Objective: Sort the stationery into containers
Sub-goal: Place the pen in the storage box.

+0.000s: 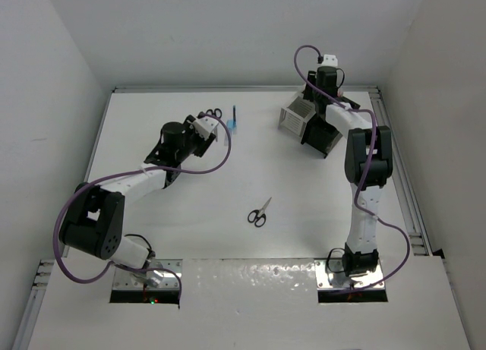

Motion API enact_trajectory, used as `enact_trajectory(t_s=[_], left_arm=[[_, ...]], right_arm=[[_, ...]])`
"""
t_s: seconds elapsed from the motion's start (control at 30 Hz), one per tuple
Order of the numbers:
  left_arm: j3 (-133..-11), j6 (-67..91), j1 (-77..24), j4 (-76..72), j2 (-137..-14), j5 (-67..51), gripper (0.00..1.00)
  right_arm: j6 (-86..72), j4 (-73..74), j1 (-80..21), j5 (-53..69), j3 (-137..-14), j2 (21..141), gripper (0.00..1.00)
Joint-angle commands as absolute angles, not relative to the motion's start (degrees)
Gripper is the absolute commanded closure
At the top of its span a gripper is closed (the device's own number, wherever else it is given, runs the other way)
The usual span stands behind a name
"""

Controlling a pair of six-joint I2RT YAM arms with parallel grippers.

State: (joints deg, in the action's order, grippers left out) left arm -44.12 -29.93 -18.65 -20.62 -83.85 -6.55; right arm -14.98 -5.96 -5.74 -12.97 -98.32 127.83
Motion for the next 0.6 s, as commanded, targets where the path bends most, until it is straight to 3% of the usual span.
enact_trajectory(t_s=[0.0,0.27,0.47,0.53,0.57], left_arm=[[-43.6,-30.1,-18.7,-23.6,-82.2,-6.5,0.48],[-43.6,-30.1,-18.6,-23.6,-82.2,-6.6,0.48],[-43.6,-26.6,-18.4,-25.0,-82.0,-4.0,0.45],[-43.6,-21.8,-17.8,-26.2,-81.8,-0.3,0.42],[-43.7,-17.6,-17.7,-26.1,-81.8,4.1,0.42]], right_arm=[[-14.4,-4.9,-5.6,-11.3,-98.9,125.7,0.52],[-13.1,-6.3,-5.8,-8.7,-98.2,119.7,0.38],[-13.5,-5.3,-7.8,-8.4,-97.9,112.7,0.35],[-15.3,-4.5,-10.4,-9.8,-97.6,111.4,0.50],[-17.3,-3.4,-12.5,-10.3,-97.6,110.9,0.71]])
